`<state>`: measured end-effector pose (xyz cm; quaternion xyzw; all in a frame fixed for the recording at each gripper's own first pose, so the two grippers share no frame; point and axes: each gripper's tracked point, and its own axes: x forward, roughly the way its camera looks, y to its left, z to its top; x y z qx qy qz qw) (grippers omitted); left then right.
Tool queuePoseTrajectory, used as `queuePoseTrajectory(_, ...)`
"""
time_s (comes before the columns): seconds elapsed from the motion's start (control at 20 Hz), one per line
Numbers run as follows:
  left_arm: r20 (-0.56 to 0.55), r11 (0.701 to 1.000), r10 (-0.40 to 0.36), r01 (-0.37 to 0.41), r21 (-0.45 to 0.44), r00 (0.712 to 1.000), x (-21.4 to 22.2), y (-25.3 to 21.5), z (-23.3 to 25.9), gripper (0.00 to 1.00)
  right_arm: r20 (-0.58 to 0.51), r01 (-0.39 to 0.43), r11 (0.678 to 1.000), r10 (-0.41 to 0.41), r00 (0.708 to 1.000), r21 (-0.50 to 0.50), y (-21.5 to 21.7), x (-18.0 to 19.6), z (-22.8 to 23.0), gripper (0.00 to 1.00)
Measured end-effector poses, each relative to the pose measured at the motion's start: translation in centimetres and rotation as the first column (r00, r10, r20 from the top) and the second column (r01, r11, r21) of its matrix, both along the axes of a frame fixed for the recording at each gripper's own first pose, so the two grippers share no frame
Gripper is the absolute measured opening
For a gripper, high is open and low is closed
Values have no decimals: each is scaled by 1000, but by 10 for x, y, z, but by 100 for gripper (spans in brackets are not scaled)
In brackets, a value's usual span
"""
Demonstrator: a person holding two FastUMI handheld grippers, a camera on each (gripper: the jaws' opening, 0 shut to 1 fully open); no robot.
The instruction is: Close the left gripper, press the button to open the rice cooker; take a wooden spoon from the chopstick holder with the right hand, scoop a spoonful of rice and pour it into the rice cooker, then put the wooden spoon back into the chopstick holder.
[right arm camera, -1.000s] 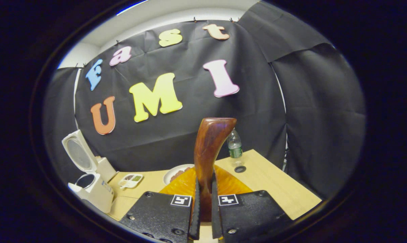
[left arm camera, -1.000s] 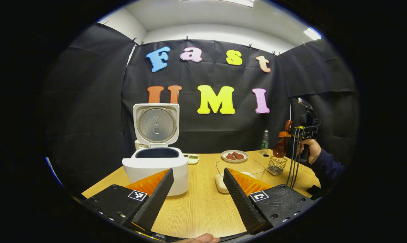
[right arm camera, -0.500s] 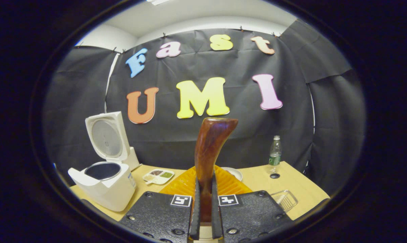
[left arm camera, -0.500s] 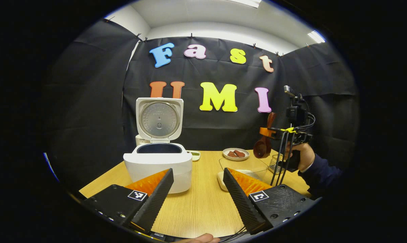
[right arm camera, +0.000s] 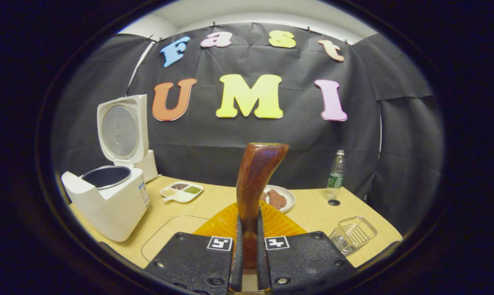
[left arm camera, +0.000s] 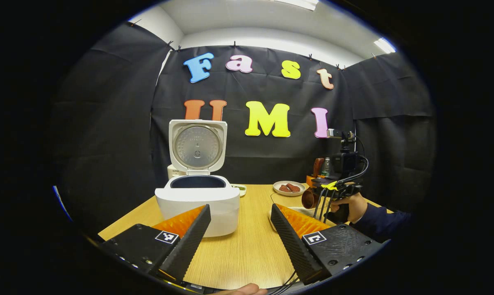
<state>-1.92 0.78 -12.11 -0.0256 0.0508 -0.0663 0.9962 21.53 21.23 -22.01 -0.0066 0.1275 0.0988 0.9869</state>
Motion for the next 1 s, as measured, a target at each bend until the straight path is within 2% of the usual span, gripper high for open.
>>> queuePoseTrajectory(0.15, -11, 1000, 2, -2, -3, 1000, 3, 1, -3, 94, -75, 25, 1000, -26, 997, -17, -1, 0, -28, 16)
queuePoseTrajectory(0.4, -13, 1000, 6, -6, -8, 1000, 3, 2, -5, 94, -187, -54, 987, 82, 979, 150, 29, -16, -40, 16)
queuePoseTrajectory(0.6, -12, 1000, -1, 0, -6, 1000, 3, -3, -3, 94, -236, -45, 970, 103, 966, 239, 33, -18, -42, 16)
queuePoseTrajectory(0.7, -6, 1000, -3, 3, 0, 1000, 3, -5, 0, 94, -258, -49, 953, 129, 957, 297, 38, -20, -44, 15)
queuePoseTrajectory(0.85, -5, 1000, -4, 4, 7, 1000, 1, -9, 2, 94, -282, -20, 936, 126, 951, 353, 33, -23, -44, 12)
queuePoseTrajectory(1.0, -4, 1000, 3, -3, 24, 1000, 0, -7, 5, 94, -299, 10, 880, 151, 942, 476, 25, -22, -37, 11)
